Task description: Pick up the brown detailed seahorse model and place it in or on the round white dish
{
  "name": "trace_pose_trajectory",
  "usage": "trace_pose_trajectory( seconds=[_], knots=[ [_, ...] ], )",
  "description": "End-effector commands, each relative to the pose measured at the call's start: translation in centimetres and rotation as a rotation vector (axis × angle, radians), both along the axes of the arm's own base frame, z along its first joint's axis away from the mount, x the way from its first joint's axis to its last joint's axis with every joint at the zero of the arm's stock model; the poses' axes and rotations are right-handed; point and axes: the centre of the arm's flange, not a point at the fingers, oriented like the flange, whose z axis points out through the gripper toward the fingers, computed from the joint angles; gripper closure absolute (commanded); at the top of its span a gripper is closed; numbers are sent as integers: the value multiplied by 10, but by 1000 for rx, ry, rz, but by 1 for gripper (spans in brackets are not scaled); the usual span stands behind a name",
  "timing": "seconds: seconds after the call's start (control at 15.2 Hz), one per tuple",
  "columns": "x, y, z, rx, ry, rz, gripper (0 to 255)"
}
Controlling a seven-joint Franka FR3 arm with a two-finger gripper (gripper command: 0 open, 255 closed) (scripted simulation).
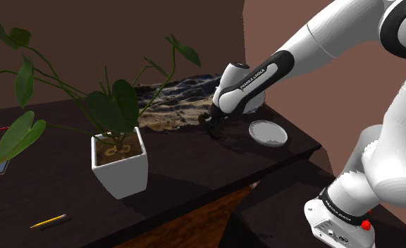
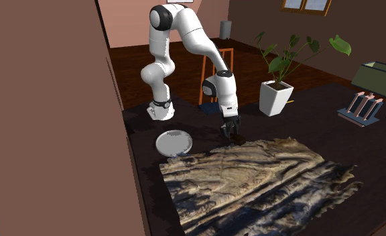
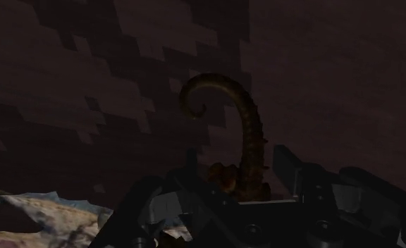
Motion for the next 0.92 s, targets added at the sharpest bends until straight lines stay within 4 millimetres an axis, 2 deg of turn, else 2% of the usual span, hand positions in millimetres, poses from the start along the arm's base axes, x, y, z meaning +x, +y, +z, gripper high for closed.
trace_pose_trajectory(
  seconds=[0.0,0.53,0.86],
  knots=[
    [0,0,0,0,0,0,255],
    [0,0,0,0,0,0,255],
    [0,0,26,0,0,0,255]
  ],
)
